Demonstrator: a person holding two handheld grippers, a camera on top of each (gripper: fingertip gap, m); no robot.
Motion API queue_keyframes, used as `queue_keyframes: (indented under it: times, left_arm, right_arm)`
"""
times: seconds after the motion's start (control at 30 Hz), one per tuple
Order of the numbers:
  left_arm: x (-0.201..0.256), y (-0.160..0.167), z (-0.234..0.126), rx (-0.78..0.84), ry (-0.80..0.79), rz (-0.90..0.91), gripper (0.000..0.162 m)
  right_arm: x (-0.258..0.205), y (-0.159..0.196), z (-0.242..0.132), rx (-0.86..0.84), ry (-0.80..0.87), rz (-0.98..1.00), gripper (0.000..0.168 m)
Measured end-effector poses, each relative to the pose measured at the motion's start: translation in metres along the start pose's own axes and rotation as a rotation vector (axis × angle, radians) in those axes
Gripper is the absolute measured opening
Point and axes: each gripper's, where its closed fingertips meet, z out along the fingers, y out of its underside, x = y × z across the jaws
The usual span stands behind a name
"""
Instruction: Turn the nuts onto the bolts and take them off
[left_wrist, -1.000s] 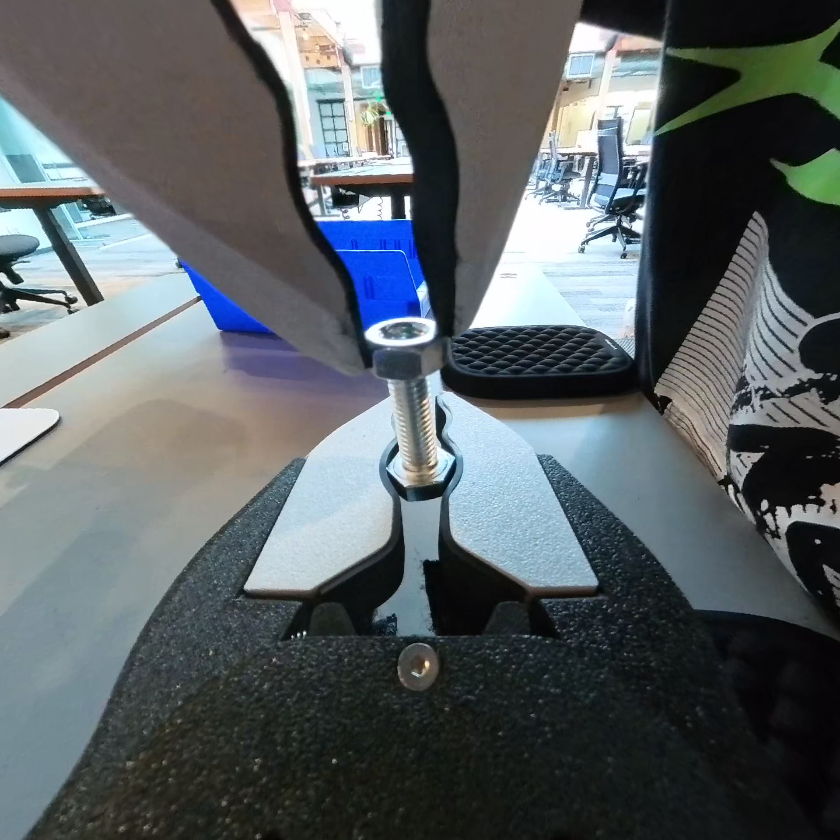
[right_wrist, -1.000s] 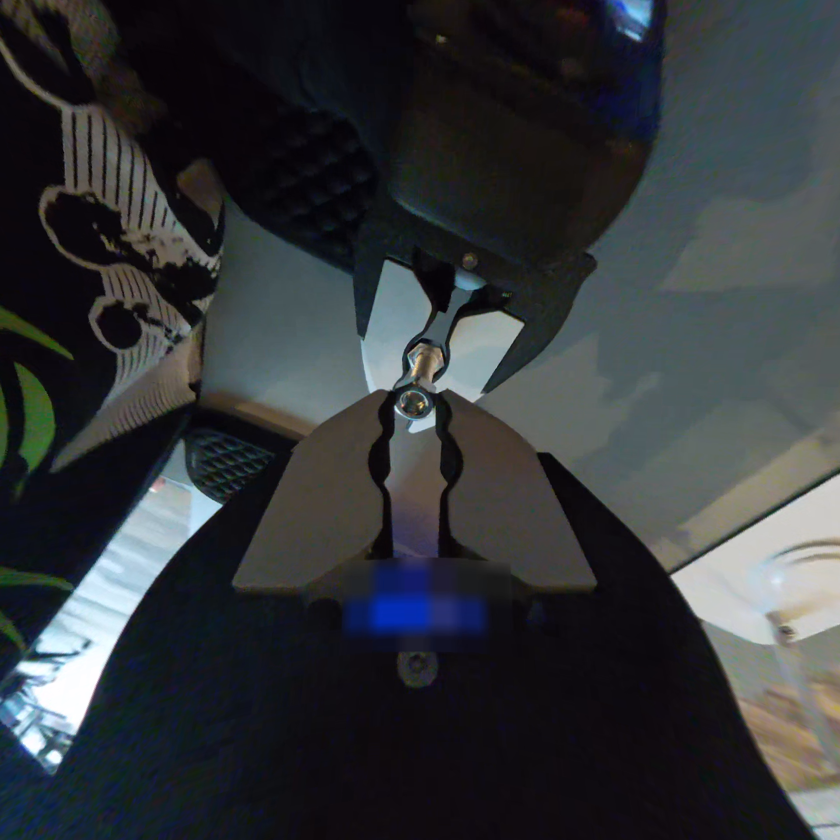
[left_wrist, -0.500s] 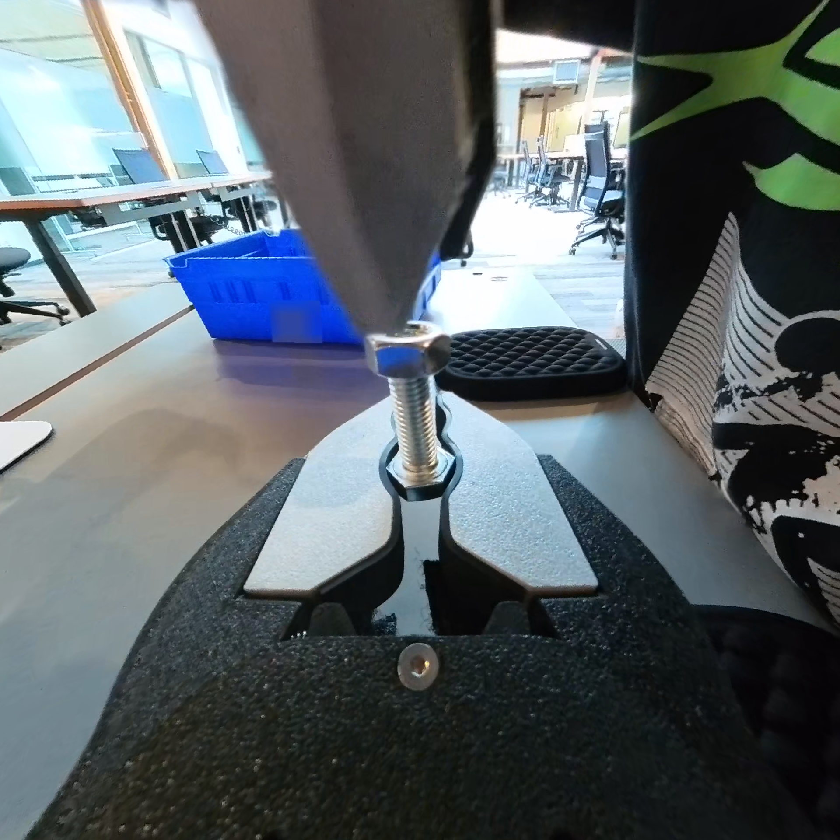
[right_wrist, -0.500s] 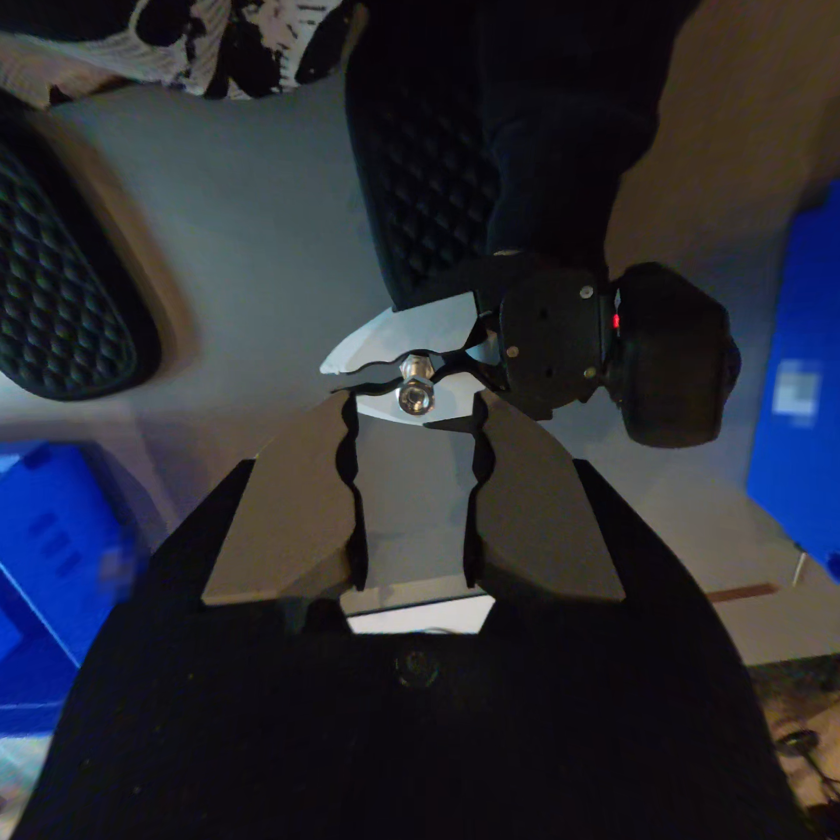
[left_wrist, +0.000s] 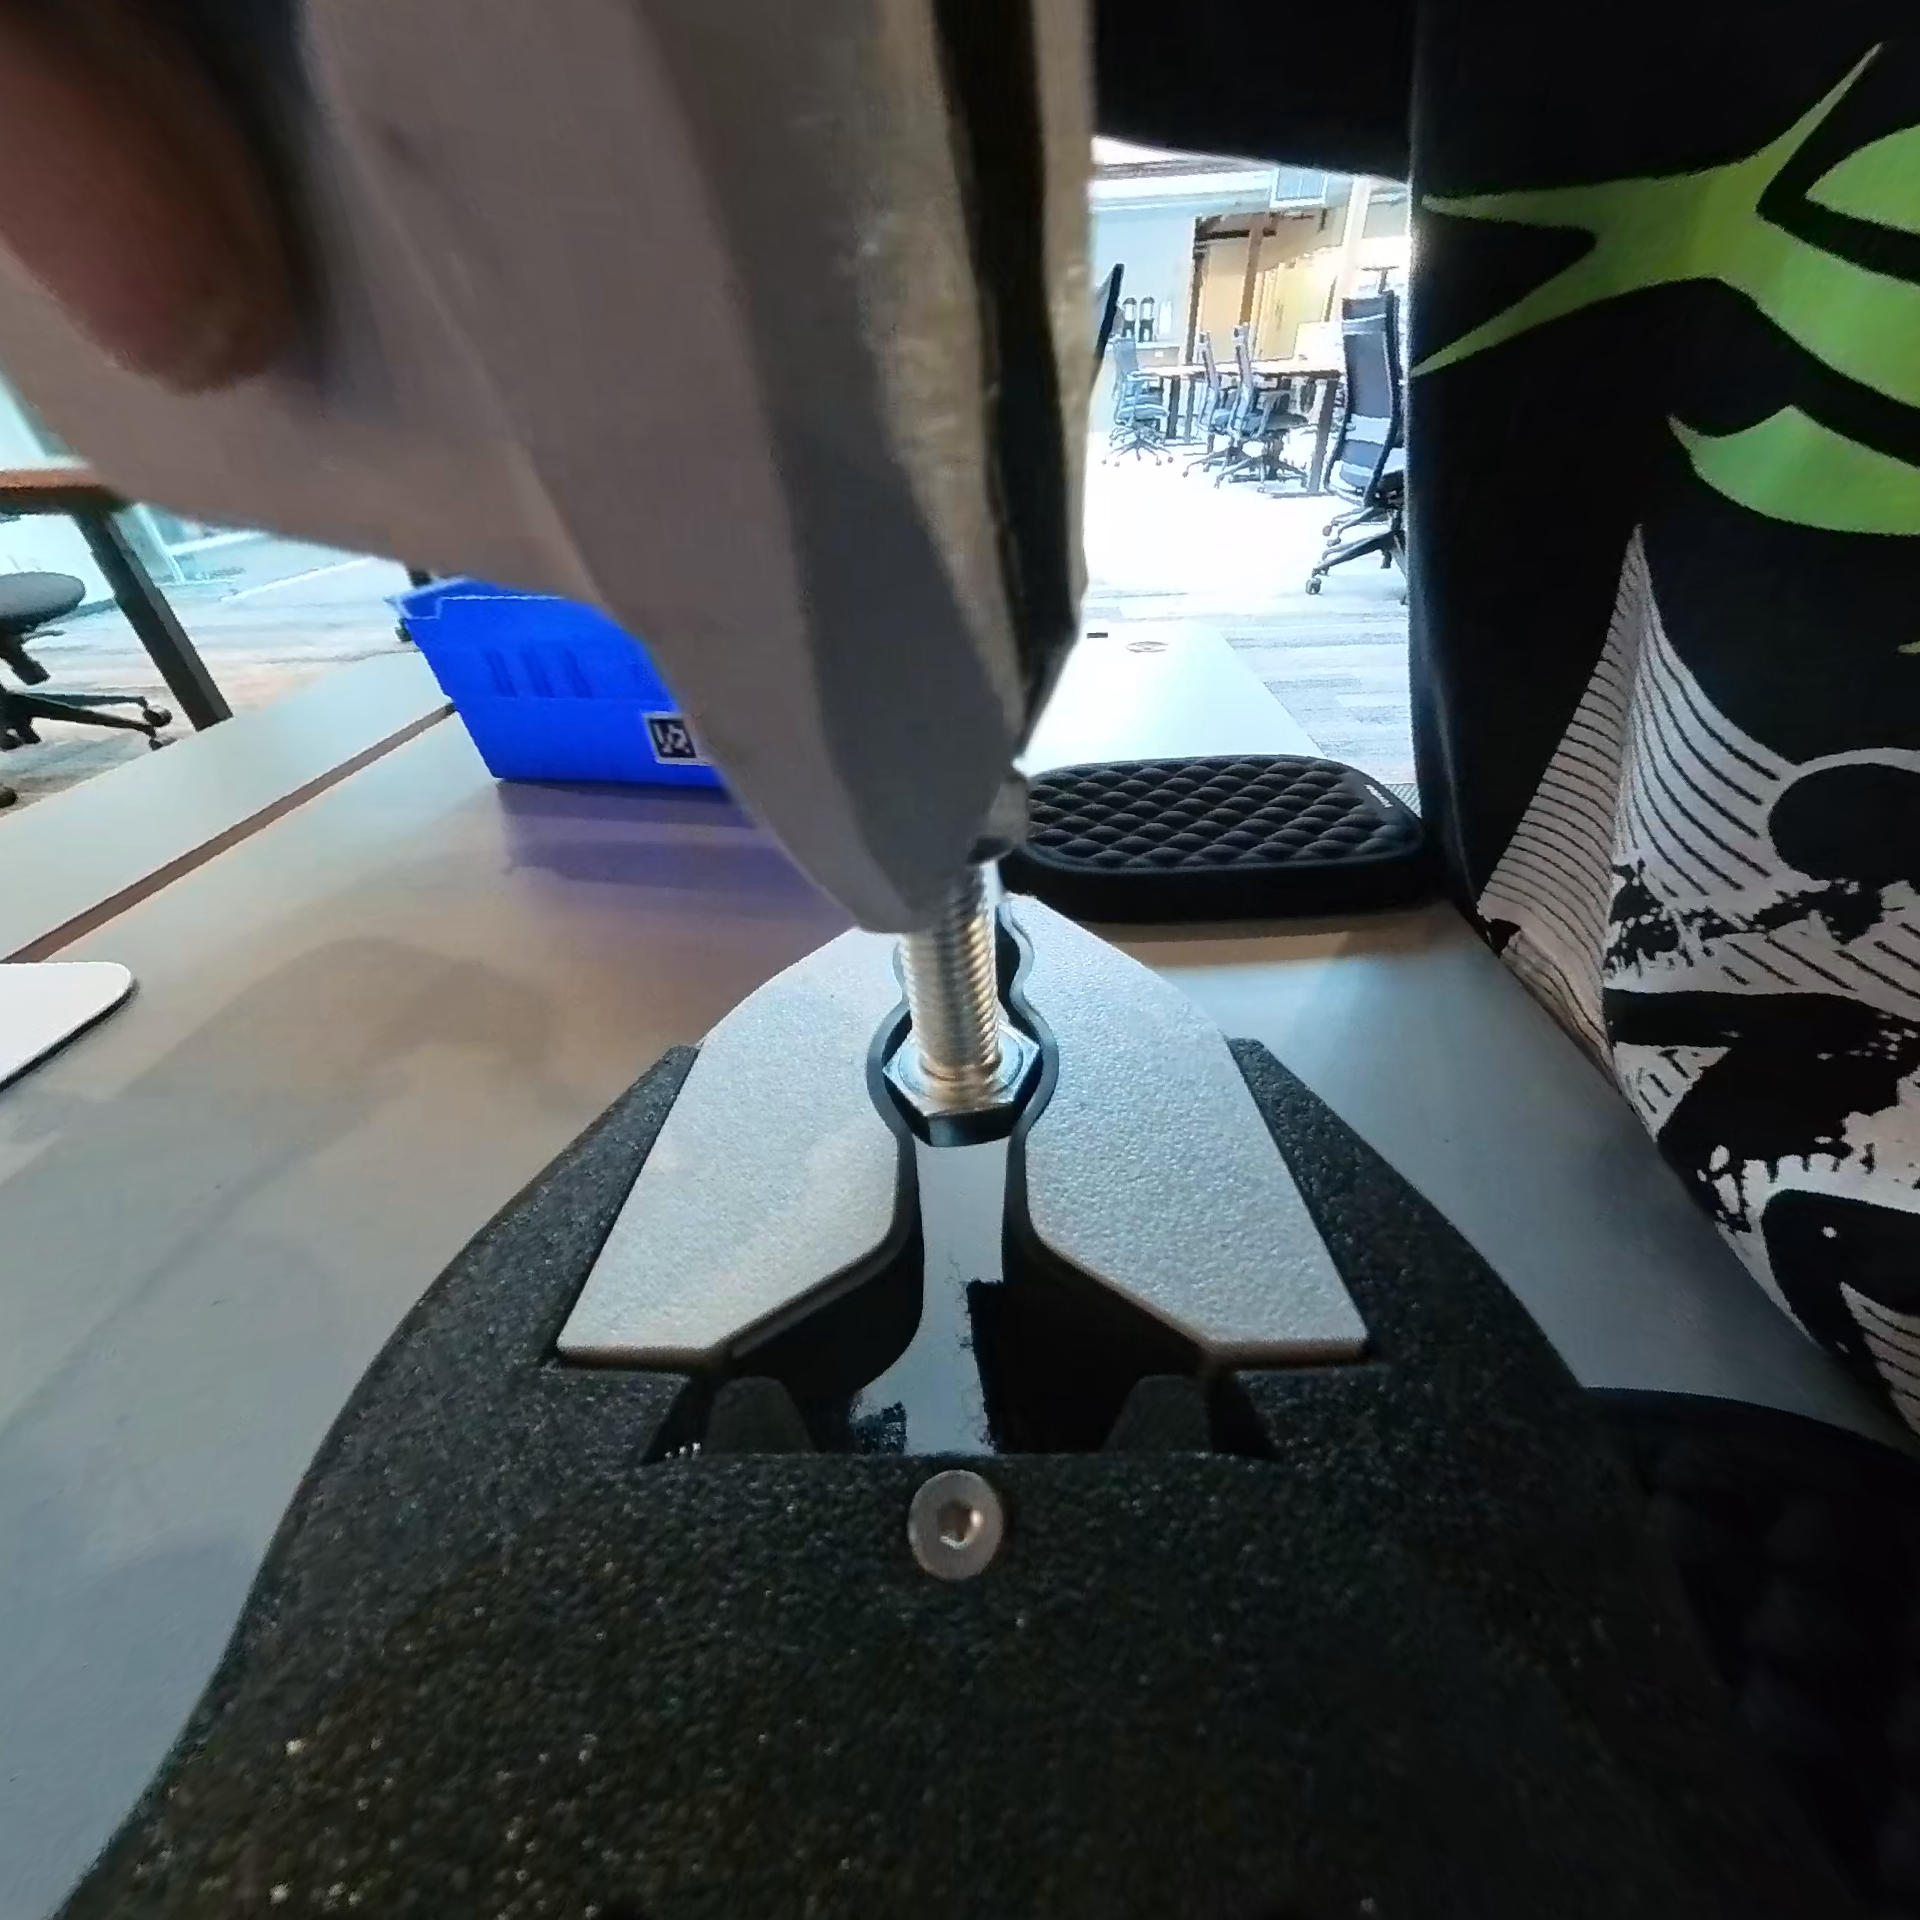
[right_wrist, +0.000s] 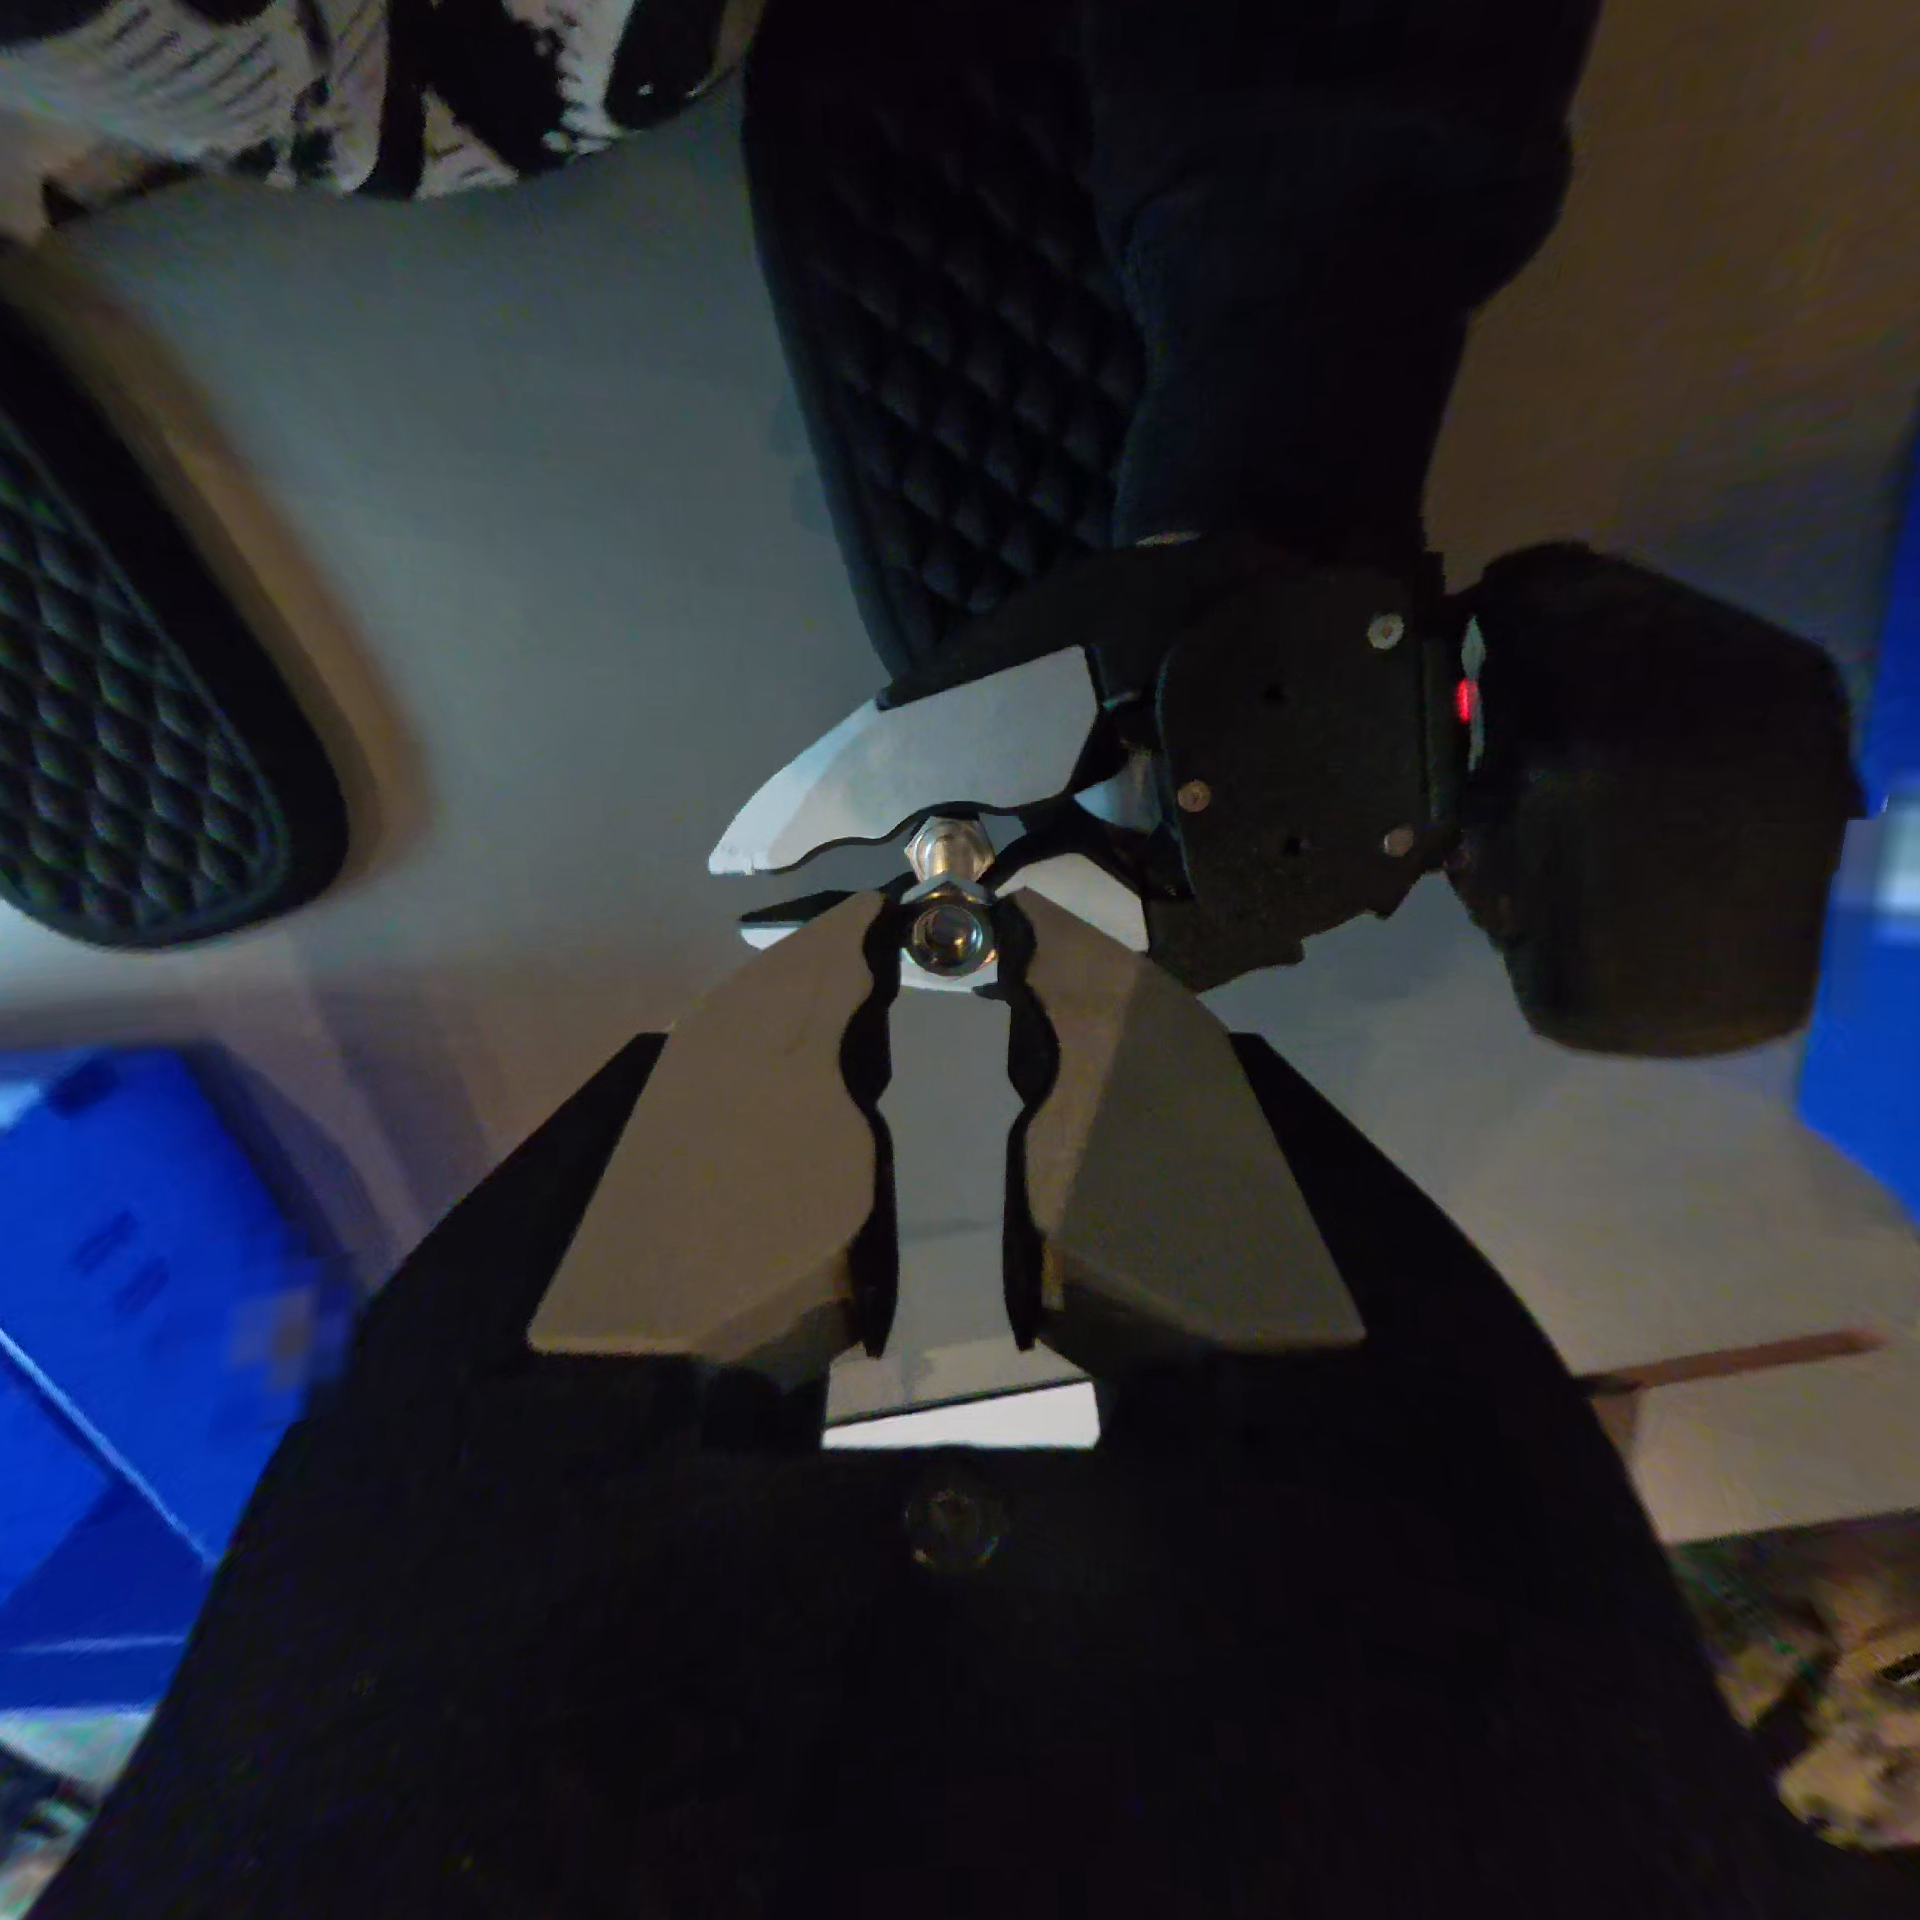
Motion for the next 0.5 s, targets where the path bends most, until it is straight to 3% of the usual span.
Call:
queue_keyframes:
  times: [0.2, 0.27, 0.37, 0.47, 0.5]
  left_arm:
    - [-0.002, 0.001, 0.001, -0.007, -0.019, 0.006, 0.011]
    - [-0.001, 0.003, 0.002, -0.019, -0.015, 0.01, 0.011]
    - [-0.001, 0.001, 0.001, -0.005, -0.014, 0.011, 0.011]
    - [0.0, 0.0, 0.001, -0.001, -0.008, 0.011, 0.011]
    - [0.0, 0.0, 0.001, 0.0, -0.006, 0.011, 0.011]
  right_arm:
    - [-0.003, 0.004, 0.001, -0.085, 0.031, 0.63, 0.017]
    - [-0.005, 0.004, 0.003, -0.086, 0.03, 0.738, 0.017]
    - [-0.004, 0.003, 0.004, -0.074, 0.043, 0.724, 0.022]
    - [0.004, 0.007, -0.004, -0.053, 0.091, 0.561, 0.052]
    - [0.006, 0.005, -0.008, -0.033, 0.098, 0.464, 0.055]
